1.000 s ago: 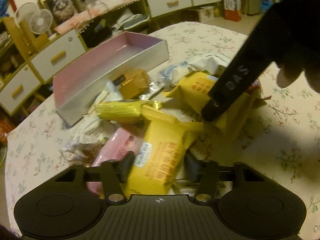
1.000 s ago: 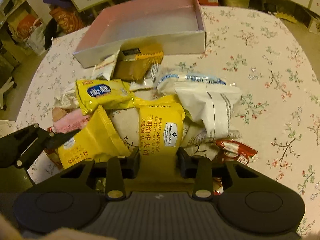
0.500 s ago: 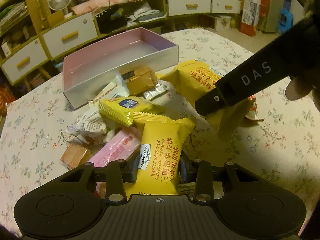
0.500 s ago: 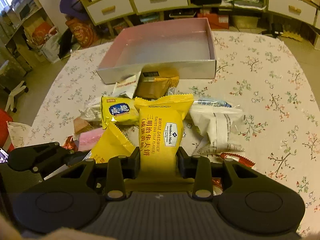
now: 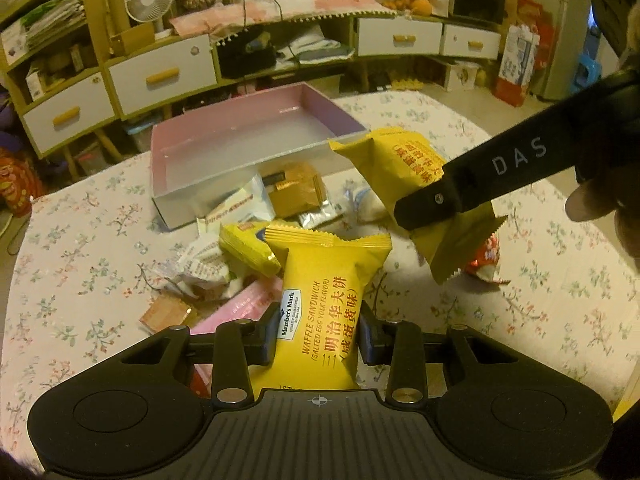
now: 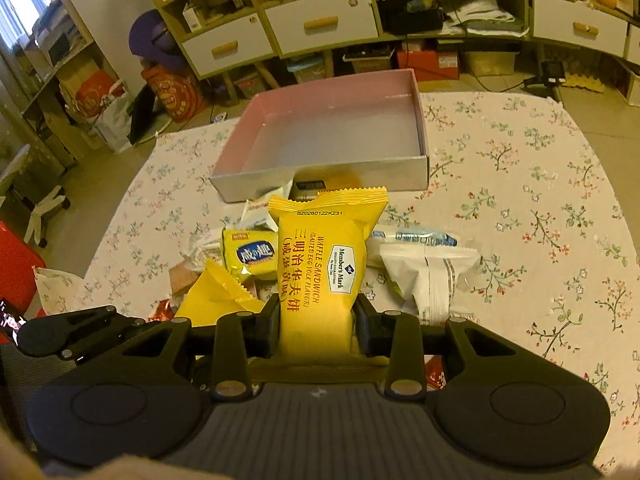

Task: Organize snacks
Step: 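Carry both yellow waffle packs over the pink box and lower them inside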

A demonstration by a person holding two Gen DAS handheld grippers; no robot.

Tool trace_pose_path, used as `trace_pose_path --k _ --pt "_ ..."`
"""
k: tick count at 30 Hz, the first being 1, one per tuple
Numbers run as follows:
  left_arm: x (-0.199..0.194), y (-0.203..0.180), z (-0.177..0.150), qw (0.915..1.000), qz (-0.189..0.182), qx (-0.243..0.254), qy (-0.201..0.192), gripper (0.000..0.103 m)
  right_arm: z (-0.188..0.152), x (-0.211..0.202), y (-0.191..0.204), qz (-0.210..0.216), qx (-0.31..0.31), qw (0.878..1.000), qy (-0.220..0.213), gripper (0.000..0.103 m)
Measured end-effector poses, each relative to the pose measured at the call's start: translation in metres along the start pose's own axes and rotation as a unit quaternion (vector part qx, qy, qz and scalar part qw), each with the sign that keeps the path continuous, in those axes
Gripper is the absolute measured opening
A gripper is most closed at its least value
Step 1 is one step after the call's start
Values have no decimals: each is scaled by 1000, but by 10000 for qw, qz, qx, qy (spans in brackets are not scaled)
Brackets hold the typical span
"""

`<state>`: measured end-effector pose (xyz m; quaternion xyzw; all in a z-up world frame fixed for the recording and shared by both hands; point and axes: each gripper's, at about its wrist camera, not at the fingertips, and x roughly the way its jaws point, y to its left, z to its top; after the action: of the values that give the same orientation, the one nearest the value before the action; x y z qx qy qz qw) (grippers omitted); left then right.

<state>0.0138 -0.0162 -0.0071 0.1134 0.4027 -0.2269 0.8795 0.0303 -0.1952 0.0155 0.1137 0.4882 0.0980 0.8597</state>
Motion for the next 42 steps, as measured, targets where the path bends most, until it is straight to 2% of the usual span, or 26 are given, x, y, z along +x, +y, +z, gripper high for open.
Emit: trace_pose_path --k 7,14,21,29,42 --pt "-10 20 12 9990 113 -381 -221 35 13 1 -3 -31 131 9999 -97 33" --pt "7 49 34 9957 366 -828 -173 34 31 17 -7 -205 138 9997 -32 33" --pt "32 71 72 9935 569 -931 -331 34 60 35 -18 -74 320 9994 -74 33" --pt "69 77 111 9933 797 -747 -386 34 86 59 -18 -155 267 9994 -126 33" --pt "125 98 136 9913 980 -793 -375 35 113 93 -27 -271 170 9992 -236 33"
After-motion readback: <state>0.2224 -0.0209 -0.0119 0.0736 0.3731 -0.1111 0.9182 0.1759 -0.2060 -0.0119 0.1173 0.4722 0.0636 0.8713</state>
